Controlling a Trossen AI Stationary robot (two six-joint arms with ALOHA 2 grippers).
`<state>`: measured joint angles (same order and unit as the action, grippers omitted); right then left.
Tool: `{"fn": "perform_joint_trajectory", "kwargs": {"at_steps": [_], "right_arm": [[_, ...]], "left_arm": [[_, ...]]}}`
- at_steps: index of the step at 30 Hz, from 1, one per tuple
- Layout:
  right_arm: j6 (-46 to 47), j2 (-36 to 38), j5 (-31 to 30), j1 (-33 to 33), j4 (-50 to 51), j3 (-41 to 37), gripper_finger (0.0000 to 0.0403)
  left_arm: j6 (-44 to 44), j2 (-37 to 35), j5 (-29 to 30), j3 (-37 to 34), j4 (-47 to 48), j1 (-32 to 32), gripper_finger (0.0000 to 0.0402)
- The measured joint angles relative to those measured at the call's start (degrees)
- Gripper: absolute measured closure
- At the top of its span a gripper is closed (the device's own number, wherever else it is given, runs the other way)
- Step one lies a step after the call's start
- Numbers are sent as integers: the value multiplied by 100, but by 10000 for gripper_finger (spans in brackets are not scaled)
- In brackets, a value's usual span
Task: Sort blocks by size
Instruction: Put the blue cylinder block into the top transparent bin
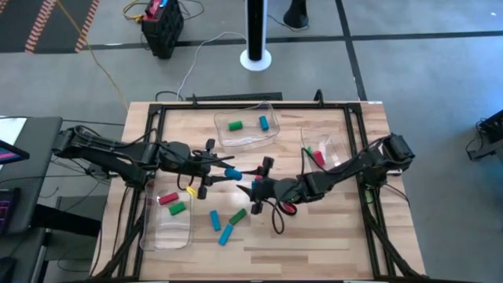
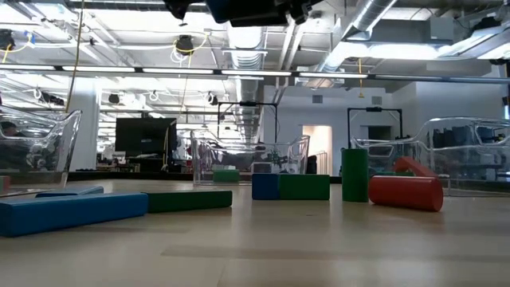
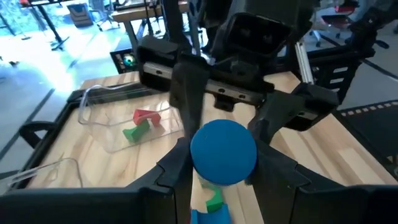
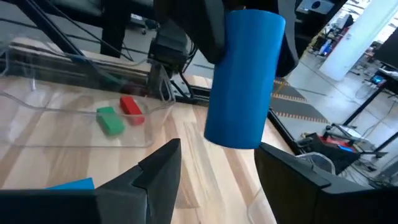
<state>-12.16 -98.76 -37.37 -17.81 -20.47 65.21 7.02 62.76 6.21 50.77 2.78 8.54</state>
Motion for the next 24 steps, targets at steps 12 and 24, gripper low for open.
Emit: {"fn": "perform_joint_trajectory", "kwargs": {"at_steps": [12, 24], "right_arm": [[-36, 4, 163, 141, -248, 17, 163], [43, 4, 585, 283, -227, 17, 224]], "left_arm": [[-48, 94, -114, -5, -34, 7, 276], [-14, 111, -117, -5, -81, 7, 276]]}}
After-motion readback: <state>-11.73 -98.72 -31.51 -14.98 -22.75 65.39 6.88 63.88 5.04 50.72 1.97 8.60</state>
